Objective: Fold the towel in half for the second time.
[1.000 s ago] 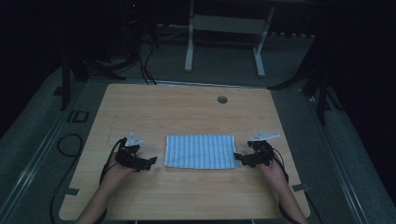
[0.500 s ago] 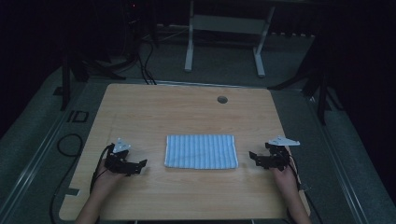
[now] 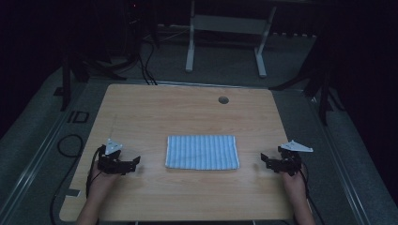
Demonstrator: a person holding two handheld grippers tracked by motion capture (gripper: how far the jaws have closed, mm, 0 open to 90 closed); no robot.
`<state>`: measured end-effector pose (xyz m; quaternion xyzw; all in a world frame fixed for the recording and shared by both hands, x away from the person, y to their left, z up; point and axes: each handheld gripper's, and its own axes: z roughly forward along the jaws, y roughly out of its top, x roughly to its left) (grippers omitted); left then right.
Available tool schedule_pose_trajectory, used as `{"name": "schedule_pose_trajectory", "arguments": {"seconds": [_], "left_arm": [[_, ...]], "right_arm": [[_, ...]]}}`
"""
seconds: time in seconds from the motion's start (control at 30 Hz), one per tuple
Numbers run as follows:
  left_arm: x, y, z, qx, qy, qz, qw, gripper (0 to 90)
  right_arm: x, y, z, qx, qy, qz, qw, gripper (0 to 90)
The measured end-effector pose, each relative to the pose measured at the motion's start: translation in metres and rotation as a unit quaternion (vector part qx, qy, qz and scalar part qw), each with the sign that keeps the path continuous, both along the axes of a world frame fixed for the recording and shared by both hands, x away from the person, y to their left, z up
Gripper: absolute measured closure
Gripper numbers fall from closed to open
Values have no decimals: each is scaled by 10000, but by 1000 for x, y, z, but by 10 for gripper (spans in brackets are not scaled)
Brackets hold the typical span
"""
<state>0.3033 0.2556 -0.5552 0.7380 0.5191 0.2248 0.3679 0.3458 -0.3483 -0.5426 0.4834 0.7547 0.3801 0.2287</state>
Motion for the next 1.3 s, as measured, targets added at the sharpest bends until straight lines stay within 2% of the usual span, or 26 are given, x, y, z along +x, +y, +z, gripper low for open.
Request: {"name": "schedule_pose_trajectory", "arguments": {"seconds": [0.1,0.2,0.33,0.43,0.53,0.6,0.7,0.77,0.8,0.9,0.97,1.17,1.3], "left_arm": [[-3,4,1,-9,-13,112,9999,24],[-5,8,1,33,11,205,9998,25],[-7,15,2,-25,-3,360,9994,24],[-7,19,2,-79,-11,460,9989,24],[-8,24,3,-81,-53,609,9981,25],[-9,29,3,-141,-89,795,9967,25],[-10,35,4,-239,-164,1006,9945,25],[-11,37,4,-203,-217,1152,9929,25],[-11,37,4,-203,-217,1152,9929,25],[-13,41,5,-204,-311,1347,9902,25],[-14,42,5,-209,-319,1407,9893,25],[-13,42,2,-159,-247,1419,9894,25],[-13,41,1,-143,-224,1410,9896,25]], "right_arm": [[-1,-8,1,87,-75,-255,9996,119],[-2,-13,1,46,-165,-492,9986,119],[-4,-19,1,-40,-297,-935,9952,119],[-4,-23,0,-29,-302,-1109,9934,119],[-4,-24,0,-59,-292,-1188,9925,119],[-3,-23,-1,-108,-294,-1190,9924,119],[-4,-22,-1,-252,-372,-1356,9897,115],[-5,-24,0,-199,-414,-1480,9879,108],[-5,-24,0,-199,-414,-1480,9879,108],[-6,-28,1,-132,-477,-1693,9843,108],[-6,-29,1,-77,-450,-1741,9837,108],[-5,-26,0,-197,-425,-1700,9843,108],[-4,-27,-1,-194,-379,-1680,9849,108]]}}
